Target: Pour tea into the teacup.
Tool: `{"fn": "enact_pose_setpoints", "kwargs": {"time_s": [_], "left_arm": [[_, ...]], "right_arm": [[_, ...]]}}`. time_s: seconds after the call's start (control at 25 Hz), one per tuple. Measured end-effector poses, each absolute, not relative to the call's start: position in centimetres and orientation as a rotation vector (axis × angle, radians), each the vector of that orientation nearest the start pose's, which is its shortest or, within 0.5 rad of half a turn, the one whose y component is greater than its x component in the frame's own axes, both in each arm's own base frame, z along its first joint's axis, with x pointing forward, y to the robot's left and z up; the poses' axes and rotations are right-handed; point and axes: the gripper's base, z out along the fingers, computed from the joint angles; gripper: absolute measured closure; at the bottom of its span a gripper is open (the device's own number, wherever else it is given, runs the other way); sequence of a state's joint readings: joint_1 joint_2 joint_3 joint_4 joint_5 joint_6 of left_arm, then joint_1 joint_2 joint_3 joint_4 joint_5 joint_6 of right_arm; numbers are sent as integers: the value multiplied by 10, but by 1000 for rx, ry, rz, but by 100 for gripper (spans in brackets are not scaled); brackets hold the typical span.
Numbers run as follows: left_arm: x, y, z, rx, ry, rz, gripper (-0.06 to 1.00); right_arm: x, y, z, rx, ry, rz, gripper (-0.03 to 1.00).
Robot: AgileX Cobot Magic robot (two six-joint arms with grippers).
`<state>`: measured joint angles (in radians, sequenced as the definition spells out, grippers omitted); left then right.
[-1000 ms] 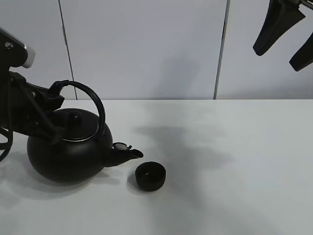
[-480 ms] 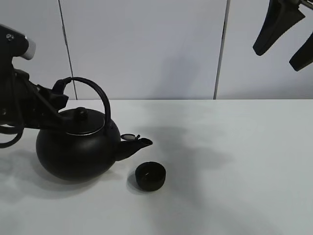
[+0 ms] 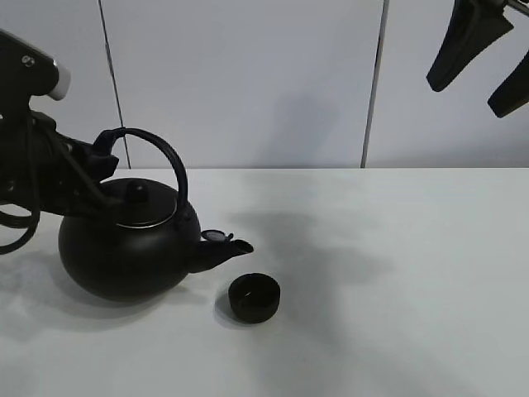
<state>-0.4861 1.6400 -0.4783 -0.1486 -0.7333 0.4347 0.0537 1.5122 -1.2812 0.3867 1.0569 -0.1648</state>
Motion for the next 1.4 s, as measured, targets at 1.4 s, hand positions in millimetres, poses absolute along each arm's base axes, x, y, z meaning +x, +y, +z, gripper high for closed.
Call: {"fn": "enact_pose_setpoints", "kwargs": {"time_s": [1.4], "left_arm": [[253, -124, 161, 831, 1727, 91, 83]], "right_arm": [[305, 46, 314, -120, 2708, 480, 49]]}}
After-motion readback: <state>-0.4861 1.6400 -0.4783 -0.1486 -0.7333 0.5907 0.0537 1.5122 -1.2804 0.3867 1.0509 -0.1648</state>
